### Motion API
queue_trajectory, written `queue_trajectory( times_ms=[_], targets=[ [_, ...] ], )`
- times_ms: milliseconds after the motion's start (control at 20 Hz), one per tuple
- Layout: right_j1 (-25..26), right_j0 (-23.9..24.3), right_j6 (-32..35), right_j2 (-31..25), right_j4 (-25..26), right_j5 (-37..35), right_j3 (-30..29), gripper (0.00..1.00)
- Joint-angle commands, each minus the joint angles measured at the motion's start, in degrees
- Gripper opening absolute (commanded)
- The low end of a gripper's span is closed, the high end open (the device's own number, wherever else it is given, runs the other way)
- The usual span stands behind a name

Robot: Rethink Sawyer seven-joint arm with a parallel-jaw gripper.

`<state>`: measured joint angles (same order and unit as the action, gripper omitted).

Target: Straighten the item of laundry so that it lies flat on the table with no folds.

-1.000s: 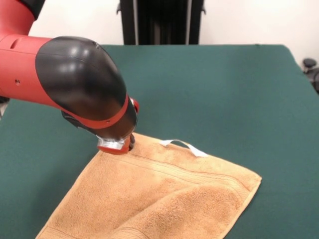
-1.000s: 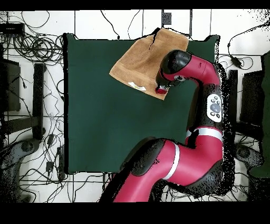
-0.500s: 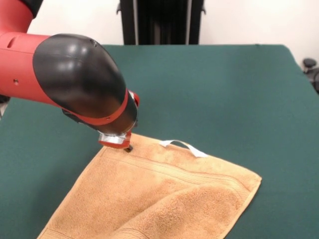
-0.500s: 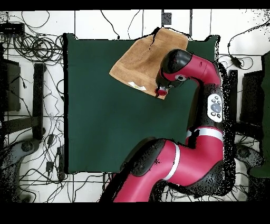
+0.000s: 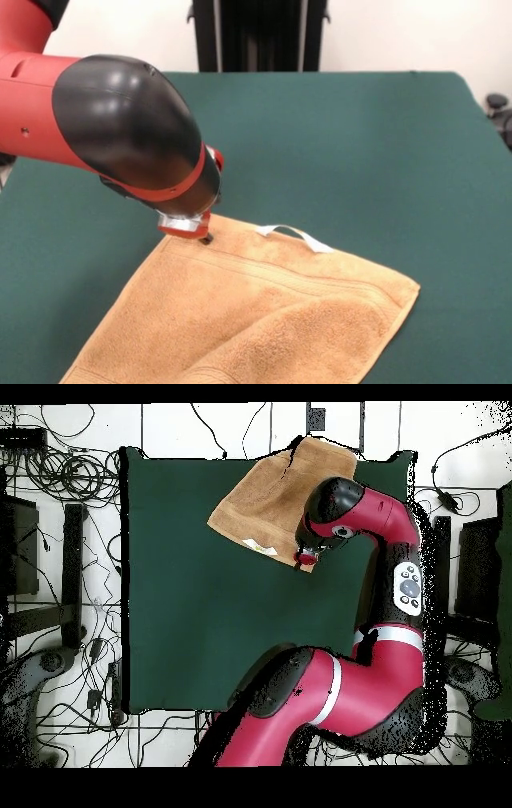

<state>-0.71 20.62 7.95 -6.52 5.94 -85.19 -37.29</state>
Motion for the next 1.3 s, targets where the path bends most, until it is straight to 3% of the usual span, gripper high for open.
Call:
queue_trajectory(
  times_ms=[50, 450, 700, 1300],
  targets=[
    [3.6, -0.9, 12.5, -2.2, 1.0, 5.9, -3.9, 1.0],
    [-4.5, -1.3, 13.2, 1.1, 3.3, 11.5, -15.0, 1.0],
    [-2.3, 0.0, 12.7, 0.9, 5.3, 19.6, -19.5, 1.0],
    [4.1, 1.9, 11.6, 0.1, 6.9, 31.6, -20.7, 1.0]
  ],
)
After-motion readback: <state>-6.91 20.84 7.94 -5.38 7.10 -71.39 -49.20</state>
